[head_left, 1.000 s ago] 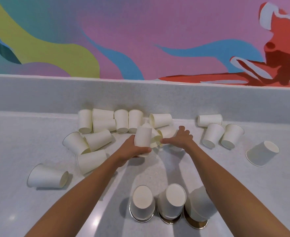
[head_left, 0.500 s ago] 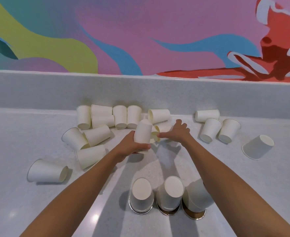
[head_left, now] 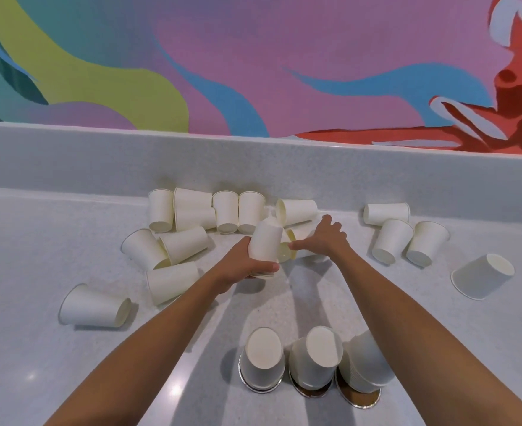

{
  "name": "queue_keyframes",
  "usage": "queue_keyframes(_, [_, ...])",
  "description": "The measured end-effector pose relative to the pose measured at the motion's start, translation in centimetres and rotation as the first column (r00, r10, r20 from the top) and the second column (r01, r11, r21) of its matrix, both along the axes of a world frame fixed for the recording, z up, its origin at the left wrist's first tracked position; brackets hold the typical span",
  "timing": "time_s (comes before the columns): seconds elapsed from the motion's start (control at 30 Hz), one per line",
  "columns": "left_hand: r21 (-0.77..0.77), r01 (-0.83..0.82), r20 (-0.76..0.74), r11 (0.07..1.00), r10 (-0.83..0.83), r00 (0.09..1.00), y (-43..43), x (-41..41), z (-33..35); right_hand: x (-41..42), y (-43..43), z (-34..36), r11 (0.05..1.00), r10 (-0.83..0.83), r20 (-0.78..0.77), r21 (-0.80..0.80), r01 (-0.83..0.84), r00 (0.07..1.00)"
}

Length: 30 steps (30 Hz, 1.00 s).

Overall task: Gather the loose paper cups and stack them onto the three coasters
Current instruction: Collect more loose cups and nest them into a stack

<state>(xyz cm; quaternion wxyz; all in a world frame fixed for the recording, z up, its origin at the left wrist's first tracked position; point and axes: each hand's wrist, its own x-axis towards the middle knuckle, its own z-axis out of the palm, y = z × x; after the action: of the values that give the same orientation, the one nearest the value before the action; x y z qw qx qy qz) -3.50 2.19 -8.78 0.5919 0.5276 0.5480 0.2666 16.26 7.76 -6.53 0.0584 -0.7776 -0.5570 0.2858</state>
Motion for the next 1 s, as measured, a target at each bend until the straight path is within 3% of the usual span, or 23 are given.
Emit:
queue_keyframes(0.27, [0.029,0.039,-0.037,0.999,-0.038,0.999,0.2,0.4,0.6,-0.1,-0.1,0.5,0.999,-0.032,-0.013,0.037,0.032,0.999])
queue_keyframes(0.47, [0.034,0.044,-0.086,0.998,-0.041,0.995,0.2,0.5,0.5,0.0,-0.9,3.6,0.971,0.004,0.012,0.237,-0.006,1.000])
queue_keyframes(0.57, [0.041,0.039,-0.141,0.998,-0.033,0.989,0.3,0.8,0.4,-0.6,-1.2,5.7,0.911,0.166,-0.007,0.384,-0.151,0.986])
queue_keyframes(0.63, [0.043,0.024,-0.152,0.999,-0.018,0.988,0.5,1.0,0.2,-1.1,-1.6,7.0,0.848,0.308,0.094,0.425,-0.318,0.947])
queue_keyframes(0.73, [0.065,0.009,-0.135,0.998,-0.001,0.991,0.4,1.5,0.6,-1.8,-2.3,8.1,0.755,0.445,0.290,0.386,-0.530,0.847])
queue_keyframes(0.8, [0.081,-0.028,-0.097,0.996,0.036,0.995,0.2,2.0,1.3,-2.2,-2.7,8.2,0.723,0.498,0.333,0.350,-0.596,0.801])
queue_keyframes(0.87, [0.076,-0.085,-0.009,0.993,0.086,0.996,0.4,2.4,1.8,-2.7,-3.1,8.0,0.714,0.555,0.278,0.324,-0.620,0.784])
queue_keyframes(1.0, [0.048,-0.071,0.088,0.996,0.067,0.994,0.4,2.7,2.1,-3.7,-3.3,7.6,0.795,0.535,0.005,0.337,-0.505,0.845])
